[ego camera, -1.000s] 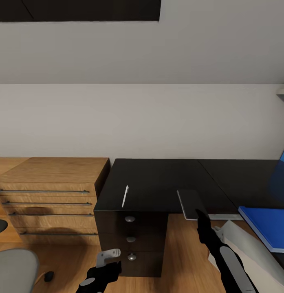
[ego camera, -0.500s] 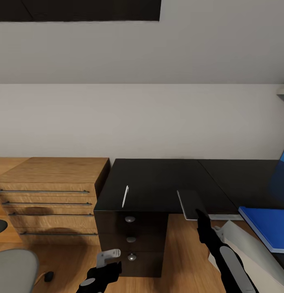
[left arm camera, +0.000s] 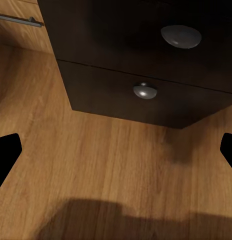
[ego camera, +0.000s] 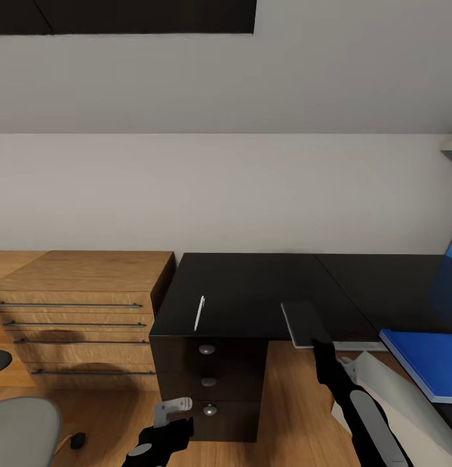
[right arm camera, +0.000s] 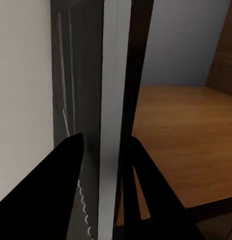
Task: In the bedroom, organize the workspace by keeping the computer under the desk, ensuring the monitor is on the desk, placing the keyboard on the desk next to the monitor, placing the mouse on the desk next to the keyboard, moving the folder from the swivel chair onto the desk next to the mouse, stacking the notebook on top of the folder with the pen on top of the notebook, and positioning the swivel chair next to the desk.
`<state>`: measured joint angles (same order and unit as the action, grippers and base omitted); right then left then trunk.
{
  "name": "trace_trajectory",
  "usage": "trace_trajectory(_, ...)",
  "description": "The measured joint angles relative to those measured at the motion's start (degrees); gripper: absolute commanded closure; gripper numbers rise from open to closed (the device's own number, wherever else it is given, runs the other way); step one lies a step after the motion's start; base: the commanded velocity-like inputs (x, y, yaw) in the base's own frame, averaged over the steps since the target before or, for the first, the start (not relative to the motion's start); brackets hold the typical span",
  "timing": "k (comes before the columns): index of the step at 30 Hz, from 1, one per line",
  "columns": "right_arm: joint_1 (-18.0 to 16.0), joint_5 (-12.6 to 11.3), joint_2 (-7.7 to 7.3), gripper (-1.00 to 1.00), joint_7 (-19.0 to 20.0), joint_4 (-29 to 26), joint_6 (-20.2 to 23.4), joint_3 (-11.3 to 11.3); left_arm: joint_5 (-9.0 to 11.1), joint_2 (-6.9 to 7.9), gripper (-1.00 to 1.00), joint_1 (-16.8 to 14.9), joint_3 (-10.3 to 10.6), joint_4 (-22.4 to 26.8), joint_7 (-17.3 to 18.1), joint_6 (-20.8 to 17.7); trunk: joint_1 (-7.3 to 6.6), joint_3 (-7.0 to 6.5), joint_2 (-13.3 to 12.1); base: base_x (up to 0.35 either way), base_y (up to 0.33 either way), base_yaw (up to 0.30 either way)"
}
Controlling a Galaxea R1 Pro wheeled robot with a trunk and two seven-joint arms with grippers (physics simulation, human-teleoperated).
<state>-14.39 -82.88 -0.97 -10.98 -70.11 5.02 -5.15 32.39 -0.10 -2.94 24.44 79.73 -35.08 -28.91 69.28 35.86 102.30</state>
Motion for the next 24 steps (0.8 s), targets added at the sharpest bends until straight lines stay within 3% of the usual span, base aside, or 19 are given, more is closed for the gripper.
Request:
trace_trajectory(4,0.0,0.01,0.0,1.0,0.14,-0.16,0.0,-0.04,-0.01,0.0,-1.0,0.0,0.05,0.0,0.0,0.0,0.0,0.0,0.0,0.0,0.0,0.0)
trace_trajectory(24,0.42,0.03,-0.09,1.0,-0.33,-10.56,-0.07,-0.34,-0.25,-0.04,-1.0,0.0,0.44,-1.47,-0.47,0.1,-4.39,-3.59,-8.01,0.0,0.0,0.0)
